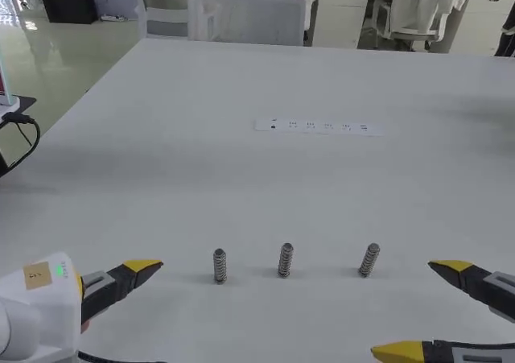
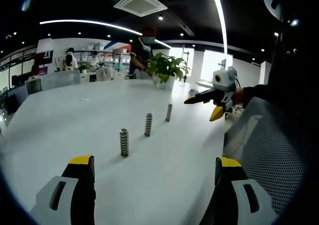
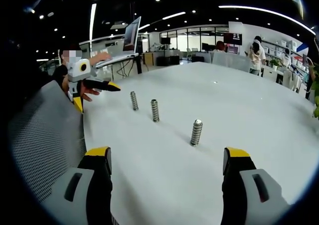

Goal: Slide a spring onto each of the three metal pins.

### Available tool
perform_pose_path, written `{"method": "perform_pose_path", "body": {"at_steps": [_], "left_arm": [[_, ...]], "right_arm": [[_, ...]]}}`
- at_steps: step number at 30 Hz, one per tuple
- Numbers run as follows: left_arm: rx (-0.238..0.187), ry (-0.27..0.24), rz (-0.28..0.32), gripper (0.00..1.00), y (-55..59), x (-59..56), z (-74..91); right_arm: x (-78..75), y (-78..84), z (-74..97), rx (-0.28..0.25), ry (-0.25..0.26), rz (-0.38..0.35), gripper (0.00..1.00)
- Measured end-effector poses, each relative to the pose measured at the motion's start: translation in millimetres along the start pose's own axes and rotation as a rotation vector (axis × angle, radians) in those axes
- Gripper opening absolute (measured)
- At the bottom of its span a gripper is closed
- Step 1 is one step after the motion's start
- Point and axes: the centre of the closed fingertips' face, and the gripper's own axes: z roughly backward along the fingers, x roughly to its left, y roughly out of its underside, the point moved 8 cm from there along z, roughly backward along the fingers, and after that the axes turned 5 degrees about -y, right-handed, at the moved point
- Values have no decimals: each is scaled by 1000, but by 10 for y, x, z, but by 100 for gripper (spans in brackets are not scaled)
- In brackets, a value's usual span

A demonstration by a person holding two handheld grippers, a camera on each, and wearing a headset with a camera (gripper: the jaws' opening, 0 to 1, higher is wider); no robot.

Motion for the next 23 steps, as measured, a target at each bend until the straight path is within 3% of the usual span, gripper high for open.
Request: {"method": "perform_pose_path", "body": {"at_steps": [23], "left_arm": [[-24,-17,12,97,-19,34,-6]], "right_arm": [[-21,42,3,-2,4,-13,93]]}}
